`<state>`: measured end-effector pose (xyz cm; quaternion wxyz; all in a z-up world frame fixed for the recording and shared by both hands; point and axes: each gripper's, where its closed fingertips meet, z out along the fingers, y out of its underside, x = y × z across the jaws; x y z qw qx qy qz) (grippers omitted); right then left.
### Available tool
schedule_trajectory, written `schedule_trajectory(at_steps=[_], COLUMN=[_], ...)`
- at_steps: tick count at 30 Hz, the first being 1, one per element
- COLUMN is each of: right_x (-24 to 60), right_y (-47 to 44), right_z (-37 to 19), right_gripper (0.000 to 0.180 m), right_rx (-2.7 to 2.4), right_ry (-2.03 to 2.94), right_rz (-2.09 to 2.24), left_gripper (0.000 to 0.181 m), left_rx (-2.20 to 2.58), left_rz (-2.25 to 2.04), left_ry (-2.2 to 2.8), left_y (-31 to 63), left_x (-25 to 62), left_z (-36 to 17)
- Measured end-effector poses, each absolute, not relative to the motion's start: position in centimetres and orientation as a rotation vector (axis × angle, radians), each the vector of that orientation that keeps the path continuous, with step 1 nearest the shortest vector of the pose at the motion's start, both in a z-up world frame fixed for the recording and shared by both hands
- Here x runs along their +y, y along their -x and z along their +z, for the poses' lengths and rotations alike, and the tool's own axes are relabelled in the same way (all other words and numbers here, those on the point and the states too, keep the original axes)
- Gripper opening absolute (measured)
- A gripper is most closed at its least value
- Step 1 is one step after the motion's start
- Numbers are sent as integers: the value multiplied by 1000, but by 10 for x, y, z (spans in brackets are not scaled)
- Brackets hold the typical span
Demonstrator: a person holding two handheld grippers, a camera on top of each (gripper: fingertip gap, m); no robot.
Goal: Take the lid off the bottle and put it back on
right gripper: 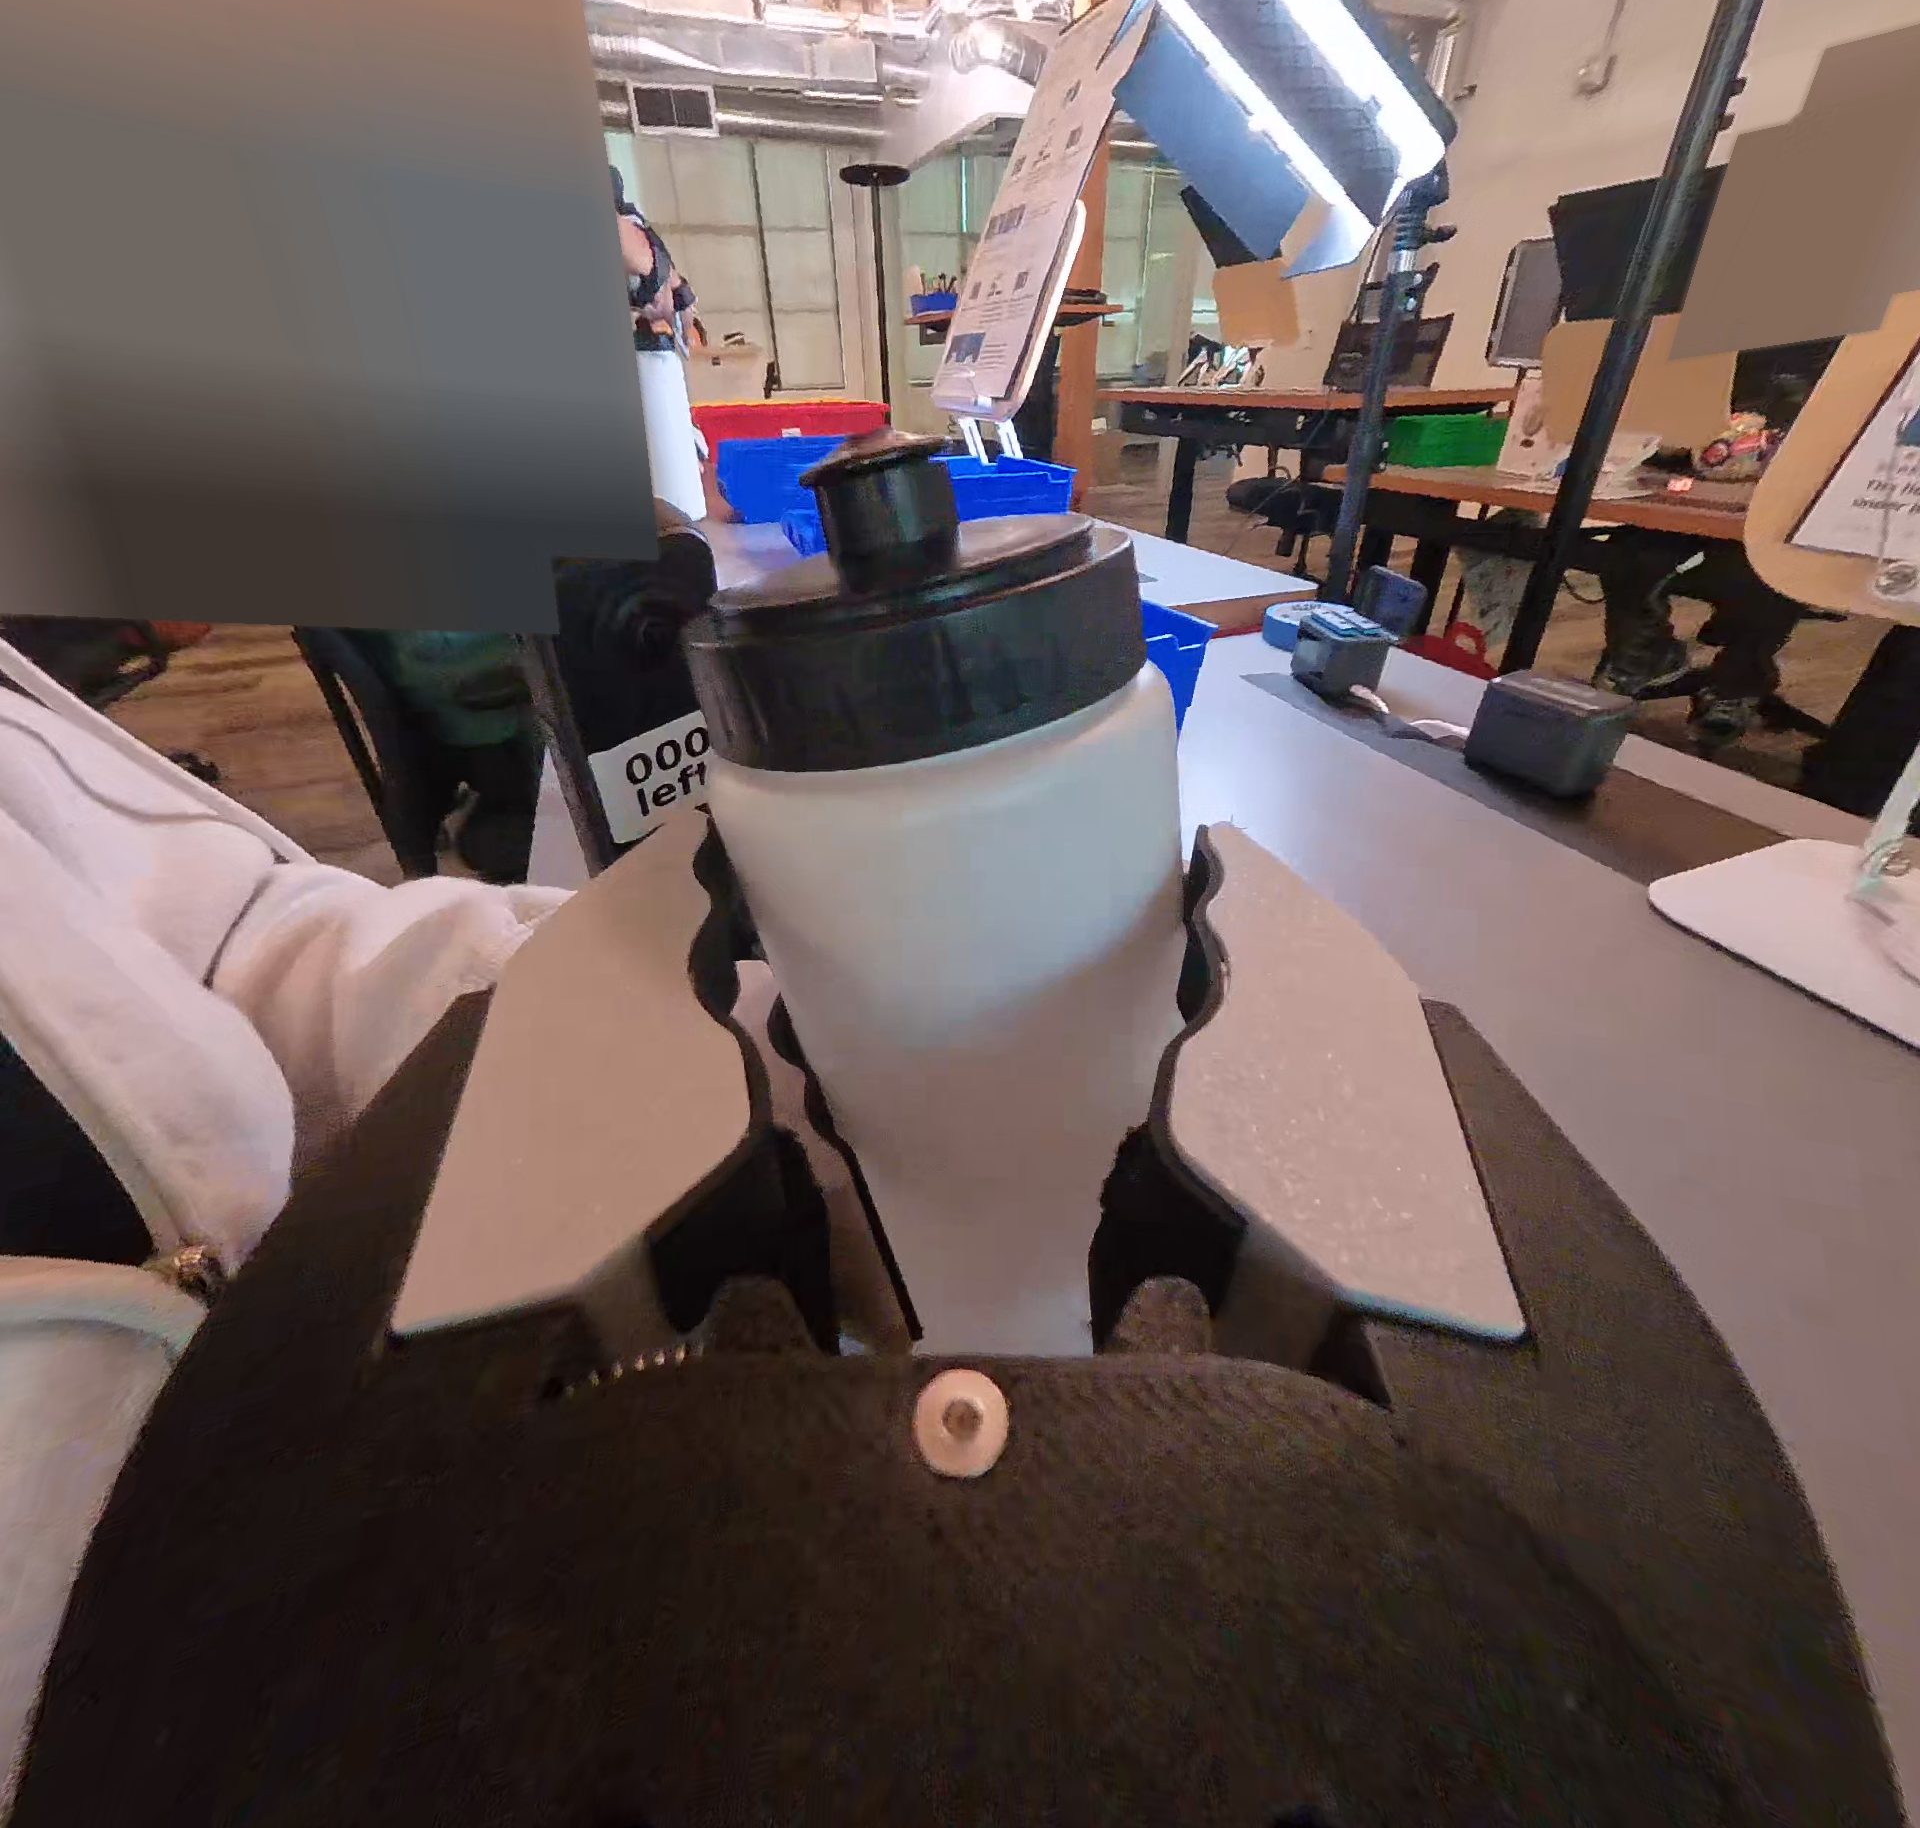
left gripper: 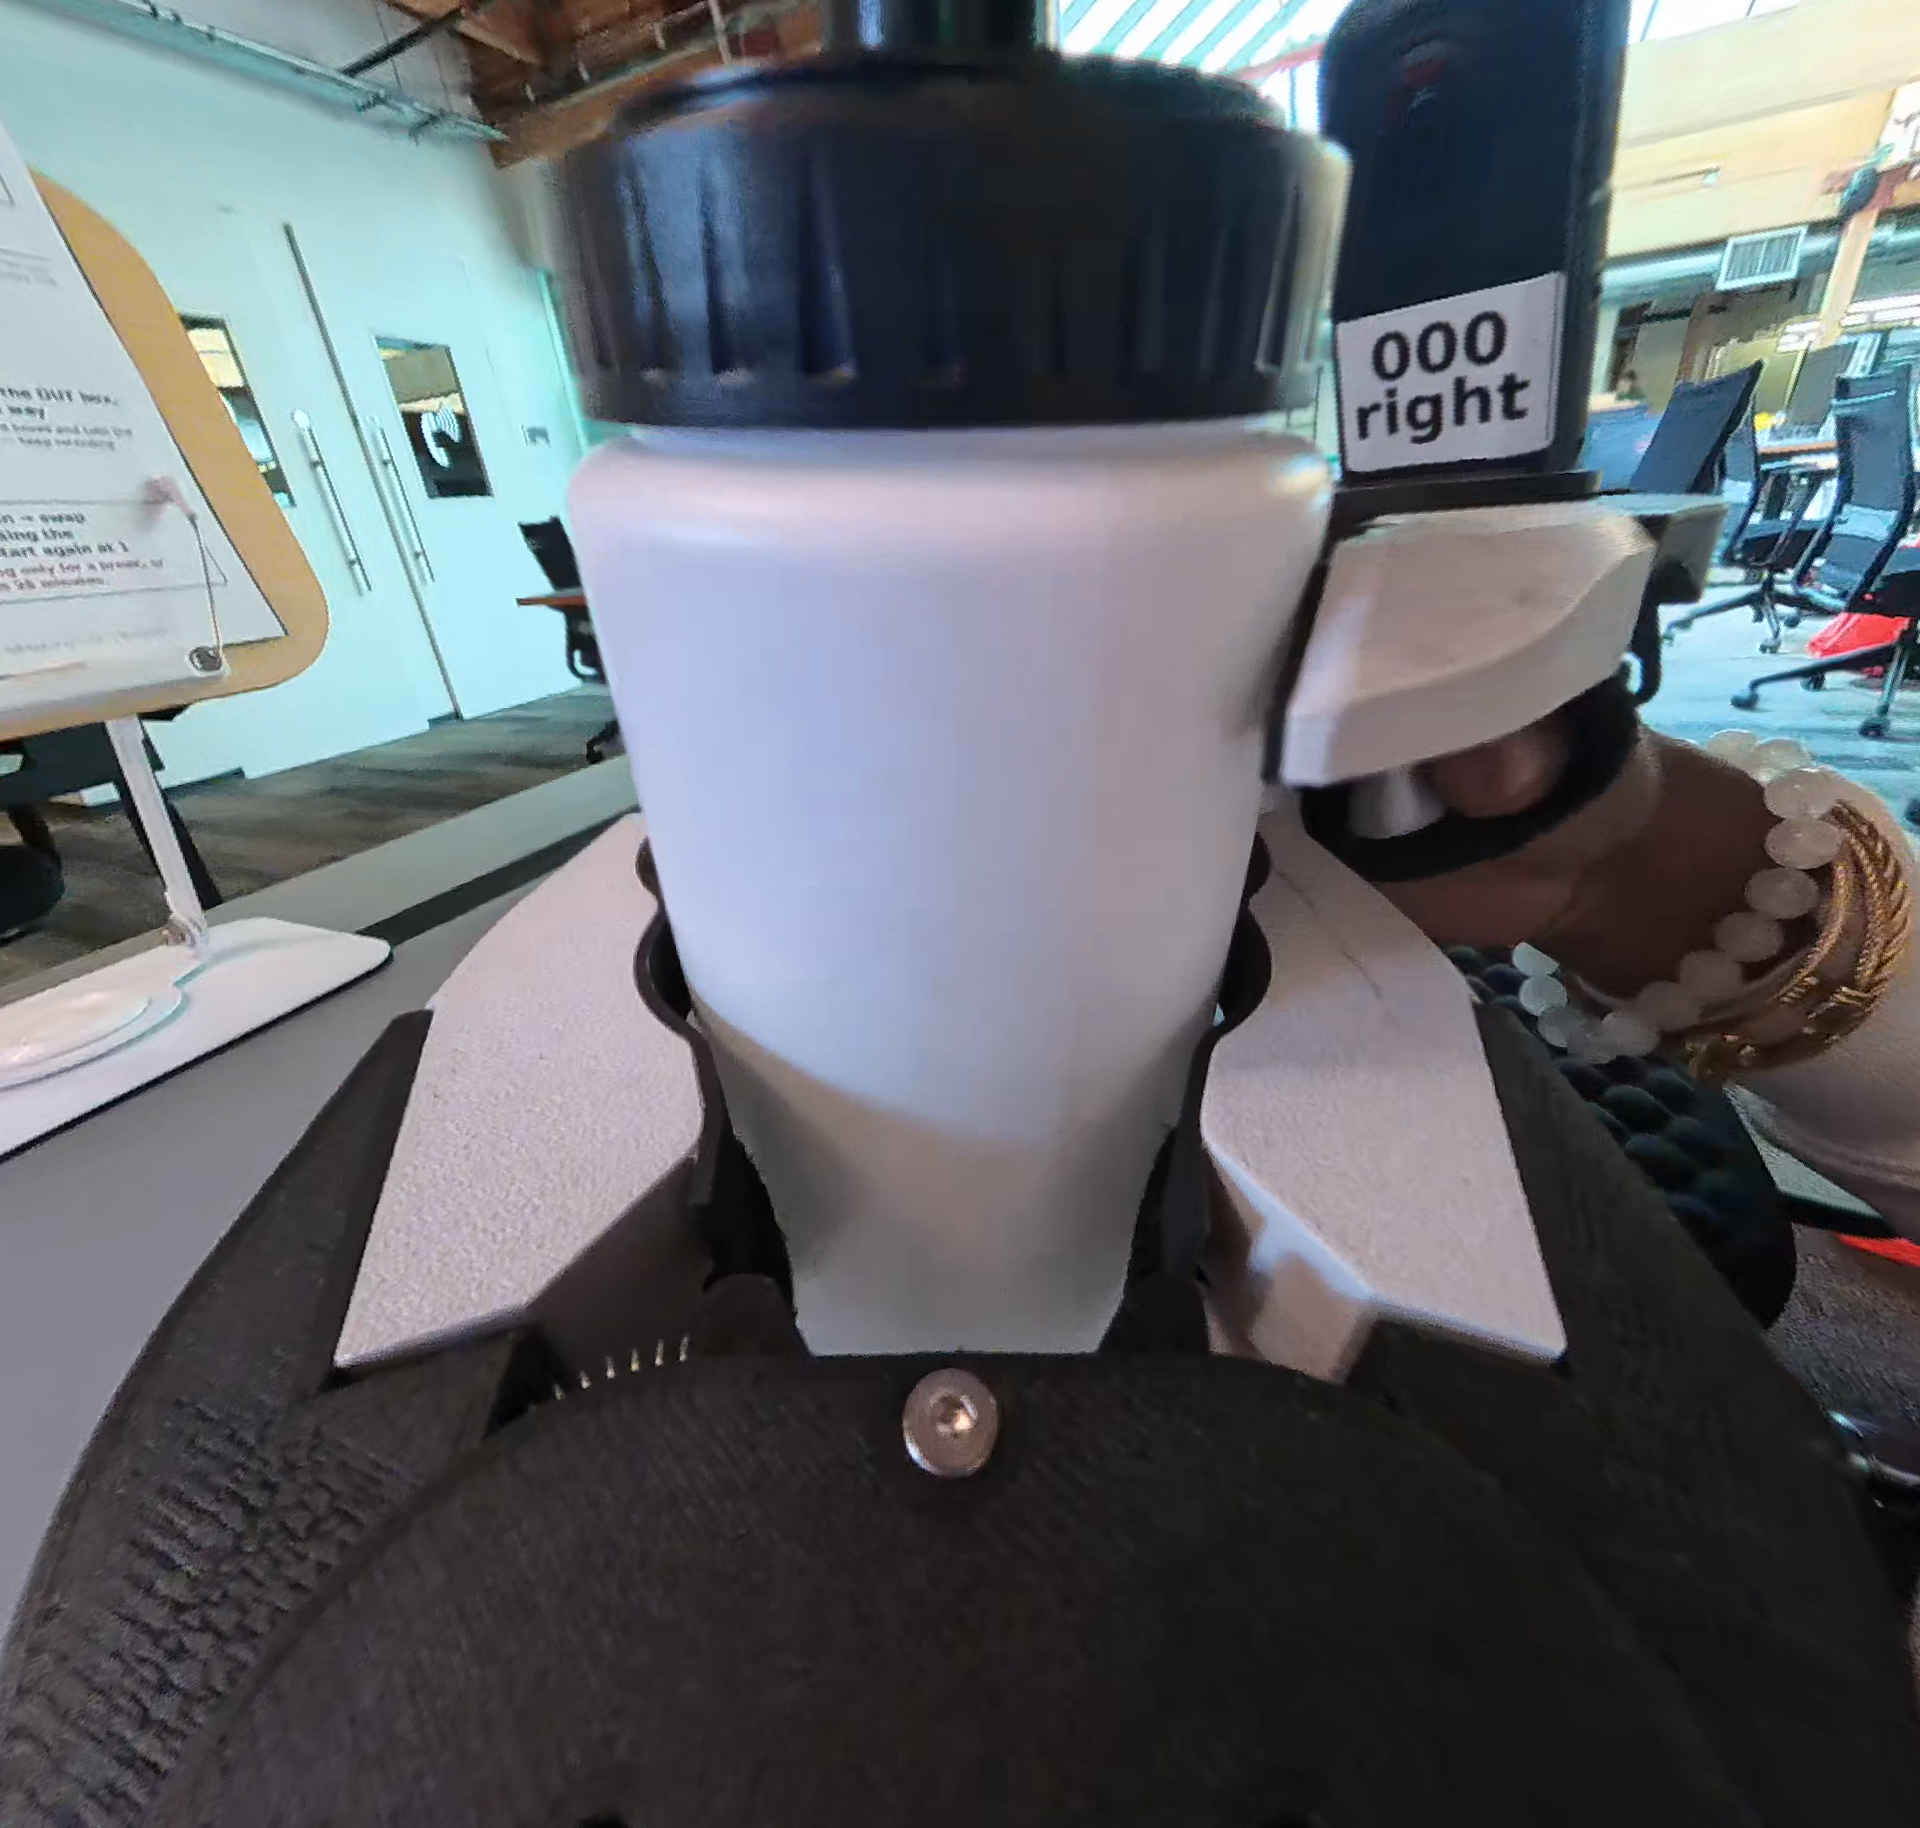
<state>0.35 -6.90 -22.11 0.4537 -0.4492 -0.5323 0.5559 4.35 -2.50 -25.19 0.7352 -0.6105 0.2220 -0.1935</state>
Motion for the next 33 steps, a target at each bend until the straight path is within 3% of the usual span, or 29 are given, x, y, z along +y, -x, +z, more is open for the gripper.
schedule_trajectory(at_steps=[4,11,16,21,25,28,33], right_x=[-46,111,228,271,291,297,281], right_y=[-25,-148,-236,-251,-246,-243,-239], right_z=[-191,-99,-158,-266,-305,-313,-257], right_gripper=[77,76,76,77,76,71,108], right_rx=[-1233,-904,-765,-829,-827,-844,-753], right_ry=[1051,1263,1821,2262,2334,2309,1962], right_rz=[1251,618,282,212,187,155,247], left_gripper=[123,123,121,121,120,120,111], left_rx=[406,171,146,185,213,231,179], left_rz=[-435,-359,-339,-280,-227,-172,-16], left_ry=[1213,1091,1069,1088,1109,1140,1221], left_y=[-33,16,23,20,20,23,55], left_x=[-30,-34,-36,-34,-32,-34,-71], left_z=[-228,-199,-195,-198,-202,-201,-186])
